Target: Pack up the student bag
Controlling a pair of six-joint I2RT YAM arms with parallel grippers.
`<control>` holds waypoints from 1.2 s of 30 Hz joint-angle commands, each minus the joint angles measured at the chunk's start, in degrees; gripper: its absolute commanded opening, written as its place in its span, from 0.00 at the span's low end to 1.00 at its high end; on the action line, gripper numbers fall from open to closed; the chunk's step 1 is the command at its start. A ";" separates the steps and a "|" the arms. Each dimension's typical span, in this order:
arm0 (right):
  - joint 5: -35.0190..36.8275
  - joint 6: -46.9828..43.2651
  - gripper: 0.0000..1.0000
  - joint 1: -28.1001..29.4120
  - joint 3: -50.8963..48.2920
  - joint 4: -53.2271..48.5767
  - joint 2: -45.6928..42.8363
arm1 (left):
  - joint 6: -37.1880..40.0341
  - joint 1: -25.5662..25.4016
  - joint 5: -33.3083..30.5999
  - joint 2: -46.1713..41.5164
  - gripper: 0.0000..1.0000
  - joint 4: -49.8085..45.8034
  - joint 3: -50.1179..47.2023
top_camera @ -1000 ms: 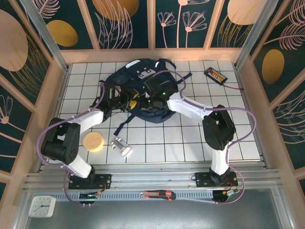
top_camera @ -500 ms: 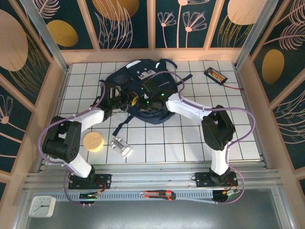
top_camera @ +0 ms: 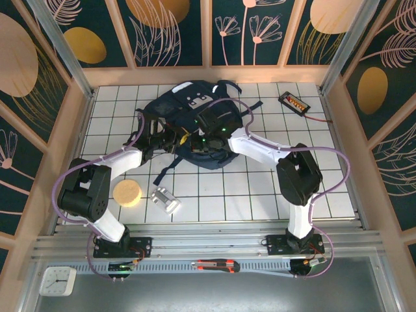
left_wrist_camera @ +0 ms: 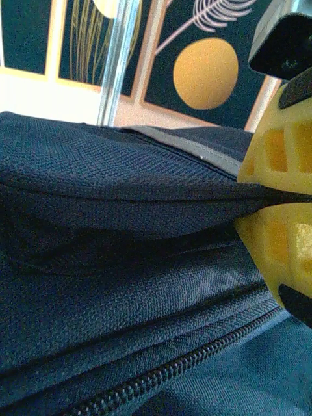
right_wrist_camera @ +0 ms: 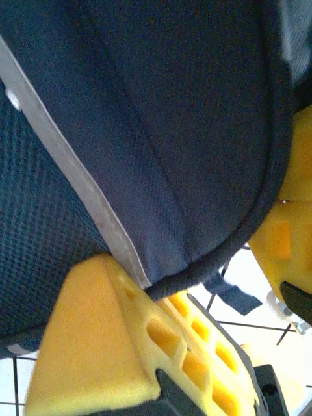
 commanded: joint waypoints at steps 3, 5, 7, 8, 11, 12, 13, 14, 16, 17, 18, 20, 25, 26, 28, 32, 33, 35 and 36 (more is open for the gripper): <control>-0.29 -0.28 0.00 -2.86 -5.31 -2.04 -7.26 | 6.00 0.56 -1.88 -1.03 0.00 -4.67 2.39; -0.21 -0.52 0.00 -3.55 -7.19 -2.15 -8.70 | 6.18 0.71 -1.90 -0.79 0.00 -4.84 2.55; -0.16 -0.80 0.00 -4.36 -8.75 -2.19 -9.96 | 6.76 0.72 -1.94 -0.51 0.00 -5.32 3.19; -0.12 -0.89 0.00 -4.81 -9.65 -2.15 -10.51 | 7.28 0.74 -1.92 -0.29 0.00 -5.84 3.63; -0.27 -1.49 0.00 -6.71 -11.09 -1.75 -11.78 | 9.74 0.75 -1.98 0.16 0.00 -8.53 4.35; -0.37 -1.66 0.00 -7.39 -11.21 -1.69 -11.89 | 10.78 0.77 -2.11 0.20 0.00 -9.68 6.26; -0.53 -1.92 0.00 -8.01 -11.11 -1.62 -11.99 | 12.00 0.82 -2.18 0.20 0.00 -10.87 6.79; -0.64 -2.24 0.00 -8.58 -10.96 -1.43 -12.01 | 13.06 0.83 -2.24 0.20 0.00 -12.12 7.35; -0.95 -3.10 0.00 -9.40 -10.33 -1.26 -11.80 | 14.48 0.97 -2.30 0.07 0.00 -13.55 7.81; -1.13 -3.57 0.00 -9.66 -9.89 -1.31 -11.45 | 15.13 1.09 -2.25 0.03 0.00 -14.32 8.00; -1.24 -3.96 0.00 -9.96 -9.52 -1.48 -11.18 | 15.63 1.17 -2.25 0.02 0.00 -14.79 8.03; -1.52 -4.69 0.00 -10.58 -8.75 -1.79 -10.51 | 16.70 1.54 -2.10 -0.22 0.00 -15.76 7.94; -3.19 -5.09 0.00 -11.35 -8.08 -0.92 -9.66 | 17.83 2.60 -1.21 -0.29 0.00 -16.28 7.23; -3.98 -5.09 0.00 -11.36 -7.98 -0.78 -9.38 | 18.03 2.69 -1.05 -0.09 0.00 -16.35 7.40; -4.85 -5.11 0.00 -10.92 -7.98 -0.65 -9.09 | 18.73 3.11 -0.99 0.41 0.00 -16.86 7.72; -6.14 -4.04 0.00 -8.64 -9.51 0.65 -8.82 | 20.85 4.16 -0.66 2.28 0.00 -17.49 9.38; -6.62 -3.43 0.00 -7.89 -9.98 1.35 -8.65 | 21.93 4.49 -0.71 3.01 0.00 -18.50 10.47; -8.07 -1.13 0.00 -6.07 -11.35 3.57 -7.89 | 25.38 5.17 -1.18 5.62 0.00 -21.58 13.91; -8.75 0.02 0.00 -5.24 -11.53 4.71 -7.34 | 26.89 5.49 -1.47 6.65 0.00 -22.93 15.38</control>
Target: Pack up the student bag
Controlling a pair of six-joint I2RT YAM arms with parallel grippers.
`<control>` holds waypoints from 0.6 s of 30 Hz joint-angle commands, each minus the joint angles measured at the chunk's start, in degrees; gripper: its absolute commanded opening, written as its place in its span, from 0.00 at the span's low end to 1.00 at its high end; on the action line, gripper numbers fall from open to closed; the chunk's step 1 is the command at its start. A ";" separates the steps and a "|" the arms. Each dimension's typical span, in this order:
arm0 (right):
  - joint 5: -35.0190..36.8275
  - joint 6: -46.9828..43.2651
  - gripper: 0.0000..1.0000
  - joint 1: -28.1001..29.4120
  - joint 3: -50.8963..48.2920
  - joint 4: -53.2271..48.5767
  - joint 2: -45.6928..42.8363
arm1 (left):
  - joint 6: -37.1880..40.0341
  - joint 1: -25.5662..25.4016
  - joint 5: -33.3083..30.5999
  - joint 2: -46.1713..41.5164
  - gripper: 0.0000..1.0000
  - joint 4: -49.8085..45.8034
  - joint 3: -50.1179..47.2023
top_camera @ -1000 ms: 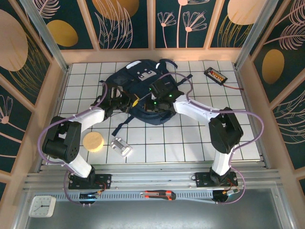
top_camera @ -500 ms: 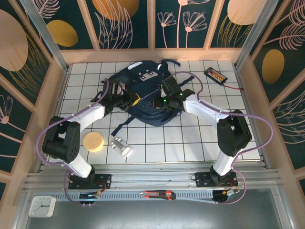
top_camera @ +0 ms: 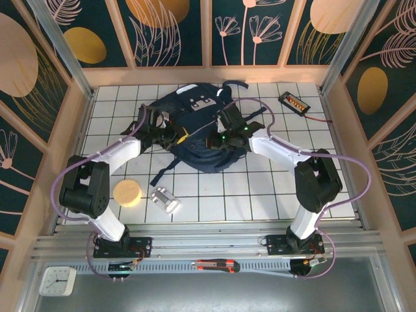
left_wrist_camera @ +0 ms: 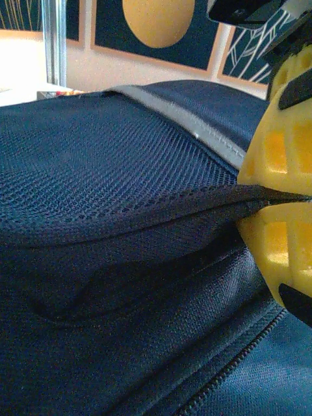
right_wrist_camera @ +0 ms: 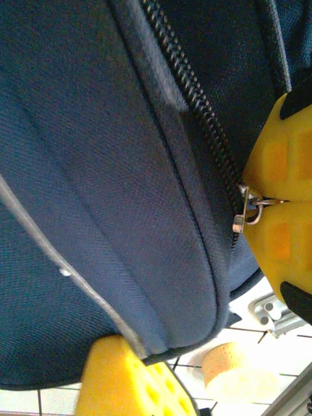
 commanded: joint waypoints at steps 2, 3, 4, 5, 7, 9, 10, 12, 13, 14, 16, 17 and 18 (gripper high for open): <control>-2.85 5.28 0.00 3.77 -0.56 2.27 2.80 | 9.21 3.90 -5.28 5.49 0.00 -5.79 7.42; -3.20 5.25 0.00 4.52 0.68 2.52 4.06 | 9.65 4.26 -4.81 6.05 0.02 -6.36 8.31; -2.59 4.92 0.00 5.30 2.93 1.62 5.43 | 9.59 4.75 -4.23 6.46 0.10 -6.62 8.89; -2.61 4.77 0.00 5.73 4.82 1.25 7.00 | 9.38 5.14 -3.79 6.47 0.19 -6.64 9.02; -4.14 5.77 0.00 5.84 6.91 2.19 8.94 | 8.68 5.63 -3.73 5.36 0.36 -6.64 8.42; -5.45 6.70 0.00 5.84 8.09 2.90 9.97 | 7.50 6.00 -4.01 3.01 0.47 -6.43 6.67; -5.80 6.80 0.00 5.90 8.76 2.92 10.37 | 6.44 6.21 -4.30 1.64 0.52 -6.04 5.12; -5.85 6.55 0.00 5.92 9.49 2.56 10.70 | 3.74 6.49 -4.25 -2.36 0.59 -4.72 1.42; -5.76 6.24 0.00 5.92 9.58 2.38 10.63 | 2.02 6.58 -4.25 -4.04 0.59 -3.62 -0.72; -5.60 6.10 0.00 5.91 9.60 2.29 10.50 | 0.03 6.58 -4.02 -5.74 0.59 -2.00 -3.01; -5.50 5.77 0.00 5.95 9.55 2.03 10.28 | -4.97 6.50 -3.30 -8.59 0.59 2.63 -7.94; -5.47 5.64 0.00 5.92 9.68 1.93 10.27 | -7.99 6.50 -2.77 -9.91 0.59 5.48 -11.02; -5.49 5.58 0.00 5.92 9.74 1.86 10.35 | -10.49 6.47 -2.48 -11.00 0.59 8.23 -13.09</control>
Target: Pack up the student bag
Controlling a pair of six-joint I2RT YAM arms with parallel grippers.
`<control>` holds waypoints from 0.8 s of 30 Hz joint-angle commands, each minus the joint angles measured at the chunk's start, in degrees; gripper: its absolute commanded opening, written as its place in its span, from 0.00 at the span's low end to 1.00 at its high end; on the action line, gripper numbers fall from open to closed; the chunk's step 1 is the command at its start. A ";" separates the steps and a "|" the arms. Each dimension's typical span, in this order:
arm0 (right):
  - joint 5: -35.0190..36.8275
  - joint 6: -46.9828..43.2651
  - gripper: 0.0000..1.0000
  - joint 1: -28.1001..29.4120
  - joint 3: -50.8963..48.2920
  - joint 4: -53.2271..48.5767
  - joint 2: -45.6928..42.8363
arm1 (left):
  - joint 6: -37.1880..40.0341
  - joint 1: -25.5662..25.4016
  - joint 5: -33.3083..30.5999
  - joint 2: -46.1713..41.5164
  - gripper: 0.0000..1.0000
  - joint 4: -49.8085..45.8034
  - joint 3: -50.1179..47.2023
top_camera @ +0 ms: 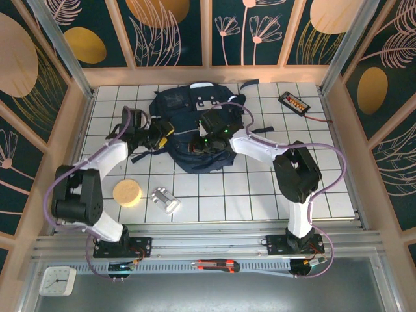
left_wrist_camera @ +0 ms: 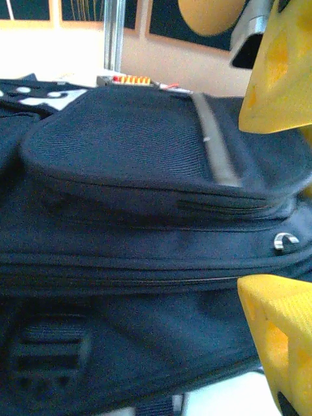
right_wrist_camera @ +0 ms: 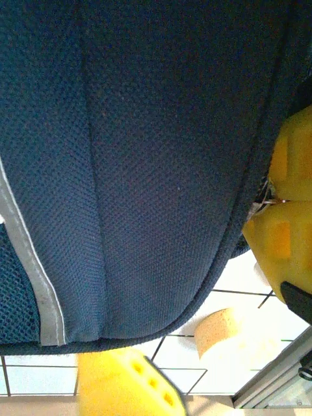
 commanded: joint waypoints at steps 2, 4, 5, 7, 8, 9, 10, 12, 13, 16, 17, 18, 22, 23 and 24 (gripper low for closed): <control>-2.20 -0.43 0.00 0.45 2.64 -1.09 0.02 | -13.75 -0.45 0.82 -4.92 0.59 12.39 -8.78; -2.19 -0.57 0.00 0.46 2.86 -1.27 0.07 | -16.67 -1.02 0.60 -5.84 0.59 15.48 -10.48; -2.20 -0.73 0.00 0.46 3.06 -1.36 0.05 | -17.95 -1.62 0.49 -6.00 0.59 16.78 -10.83; -2.28 -0.90 0.00 0.46 3.16 -1.53 0.19 | -20.04 -3.30 0.18 -5.48 0.58 18.85 -10.59; -2.28 -1.01 0.00 0.44 3.26 -1.65 0.23 | -20.88 -4.33 -0.01 -4.86 0.58 19.80 -10.08; -2.28 -1.11 0.00 0.45 3.34 -1.71 0.33 | -21.46 -5.32 -0.36 -4.14 0.58 20.37 -9.58; -2.36 -1.21 0.00 0.46 3.47 -1.72 0.36 | -22.14 -6.34 -0.75 -3.38 0.58 21.24 -9.24; -2.45 -1.28 0.00 0.46 3.52 -1.82 0.38 | -23.55 -7.46 -1.74 -2.05 0.58 23.00 -9.21; -2.46 -1.36 0.00 0.48 3.53 -1.80 0.29 | -24.19 -7.79 -2.26 -1.51 0.57 23.83 -9.31; -2.29 -1.80 0.00 0.46 3.25 -1.97 -0.02 | -25.38 -8.30 -2.79 -0.39 0.56 24.91 -9.27; -2.13 -1.89 0.00 0.44 3.03 -1.98 -0.23 | -25.24 -8.38 -2.91 -0.13 0.56 24.73 -9.01; -2.03 -2.08 0.00 0.41 2.91 -2.05 -0.39 | -25.24 -8.31 -3.18 0.04 0.55 24.53 -8.96; -1.93 -2.64 0.00 0.45 2.59 -2.15 -0.71 | -25.75 -8.51 -3.63 1.82 0.53 25.28 -8.33; -1.85 -2.68 0.00 0.42 2.39 -2.24 -0.82 | -25.77 -8.63 -3.63 2.42 0.53 25.40 -8.02; -1.78 -2.79 0.00 0.46 2.15 -2.11 -0.95 | -25.77 -8.65 -3.63 3.10 0.52 25.40 -7.69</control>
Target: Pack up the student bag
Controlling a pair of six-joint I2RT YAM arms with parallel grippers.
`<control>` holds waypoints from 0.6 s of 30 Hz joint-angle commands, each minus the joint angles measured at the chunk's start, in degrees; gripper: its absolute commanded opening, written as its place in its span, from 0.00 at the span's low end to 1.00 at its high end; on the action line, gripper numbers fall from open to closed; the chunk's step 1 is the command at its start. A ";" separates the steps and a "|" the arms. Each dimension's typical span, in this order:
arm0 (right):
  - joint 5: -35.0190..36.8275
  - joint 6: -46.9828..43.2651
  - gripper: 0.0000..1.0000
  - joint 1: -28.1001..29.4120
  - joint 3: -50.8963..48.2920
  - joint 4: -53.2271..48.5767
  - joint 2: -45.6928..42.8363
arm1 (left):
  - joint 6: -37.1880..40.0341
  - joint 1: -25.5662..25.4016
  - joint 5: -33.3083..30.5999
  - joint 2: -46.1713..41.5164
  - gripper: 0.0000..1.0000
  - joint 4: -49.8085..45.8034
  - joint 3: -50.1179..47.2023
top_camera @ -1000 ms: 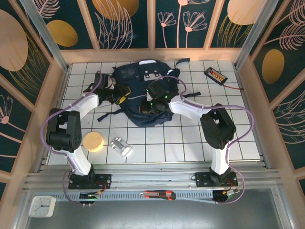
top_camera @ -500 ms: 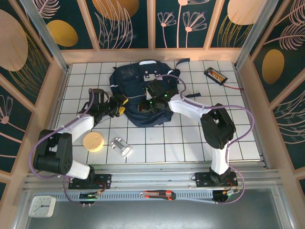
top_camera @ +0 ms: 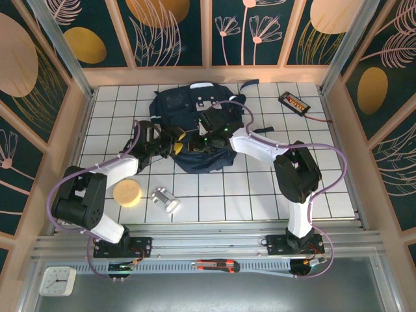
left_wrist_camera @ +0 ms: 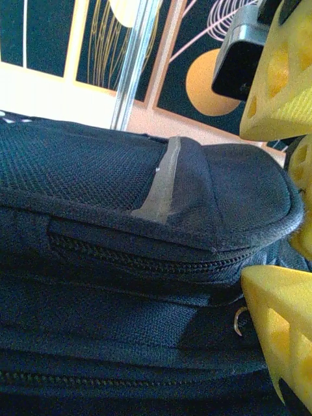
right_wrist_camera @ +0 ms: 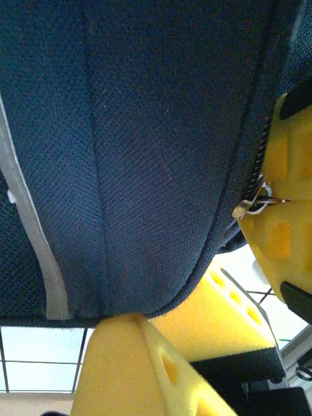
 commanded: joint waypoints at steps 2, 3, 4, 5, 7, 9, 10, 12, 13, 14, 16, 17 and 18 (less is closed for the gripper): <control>-1.78 -1.55 0.00 0.53 0.23 -0.60 -1.23 | -1.99 -0.48 -1.45 3.00 0.50 2.80 2.76; -1.78 -1.48 0.00 0.50 -0.05 -0.51 -1.36 | -1.99 -0.57 -1.55 3.50 0.49 2.80 3.05; -1.70 -1.48 0.00 0.55 -0.31 -0.43 -1.54 | -1.90 -0.55 -1.65 3.94 0.48 2.74 3.28; -1.69 -1.48 0.00 0.55 -0.57 -0.31 -1.73 | -1.95 -0.58 -1.64 4.30 0.46 2.87 3.34; -1.60 -1.57 0.00 0.53 -0.85 -0.25 -1.86 | -2.16 -0.61 -1.64 4.90 0.38 3.36 3.41; -1.56 -1.68 0.00 0.51 -1.01 -0.32 -1.82 | -2.25 -0.57 -1.73 5.16 0.29 3.72 3.34; -1.52 -1.75 0.00 0.55 -1.08 -0.33 -1.88 | -2.26 -0.57 -1.80 5.25 0.22 3.73 3.32; -1.34 -1.91 0.00 0.55 -1.12 -0.42 -1.90 | -2.08 -0.58 -1.82 5.25 0.08 3.73 3.22; -1.26 -2.07 0.00 0.48 -1.18 -0.51 -1.95 | -1.99 -0.61 -1.91 5.30 0.01 3.67 3.15; -1.19 -2.21 0.00 0.46 -1.18 -0.60 -2.01 | -1.91 -0.58 -1.90 5.33 0.00 3.60 3.08; -1.16 -2.43 0.00 0.12 -1.42 -0.99 -2.21 | -1.52 -0.57 -2.12 5.24 0.00 3.11 3.26; -1.16 -2.61 0.00 -0.18 -1.54 -1.19 -2.44 | -1.10 -0.55 -2.08 5.17 0.00 2.64 3.39; -1.08 -2.81 0.00 -0.60 -1.83 -1.51 -2.67 | -0.50 -0.56 -2.16 5.08 0.00 1.85 3.75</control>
